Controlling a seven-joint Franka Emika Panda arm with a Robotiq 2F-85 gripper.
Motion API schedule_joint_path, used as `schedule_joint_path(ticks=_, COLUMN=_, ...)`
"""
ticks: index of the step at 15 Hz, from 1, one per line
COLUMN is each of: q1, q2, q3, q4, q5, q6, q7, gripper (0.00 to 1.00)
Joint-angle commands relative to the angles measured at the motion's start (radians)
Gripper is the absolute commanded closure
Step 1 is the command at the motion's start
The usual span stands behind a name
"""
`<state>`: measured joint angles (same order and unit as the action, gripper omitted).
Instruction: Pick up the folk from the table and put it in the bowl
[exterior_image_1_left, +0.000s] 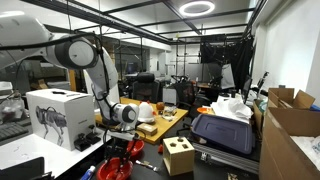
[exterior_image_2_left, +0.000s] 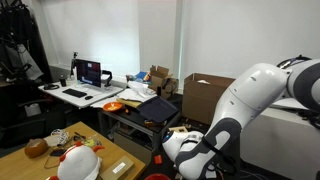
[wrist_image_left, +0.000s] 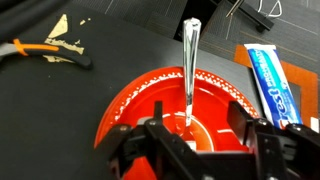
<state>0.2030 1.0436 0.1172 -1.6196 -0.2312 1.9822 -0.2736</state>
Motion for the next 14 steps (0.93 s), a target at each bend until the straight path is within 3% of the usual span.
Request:
schedule_joint_path(ticks=1, q1=-0.048, q2=-0.045, q3=-0.006, q4=-0.024, q5=0.037, q6=0.052, q7=0.057, gripper=0.01)
schedule_joint_path(ticks=9, q1=-0.211, q2=-0.214, q3=-0.012, q4=-0.139, q5=0.206, q6=0.269, q7=0.112, gripper=0.00)
schedule_joint_path(ticks=14, q1=-0.252, q2=-0.301, q3=-0.036, q4=-0.269, q5=0.293, q6=0.493, q7=0.185, gripper=0.00)
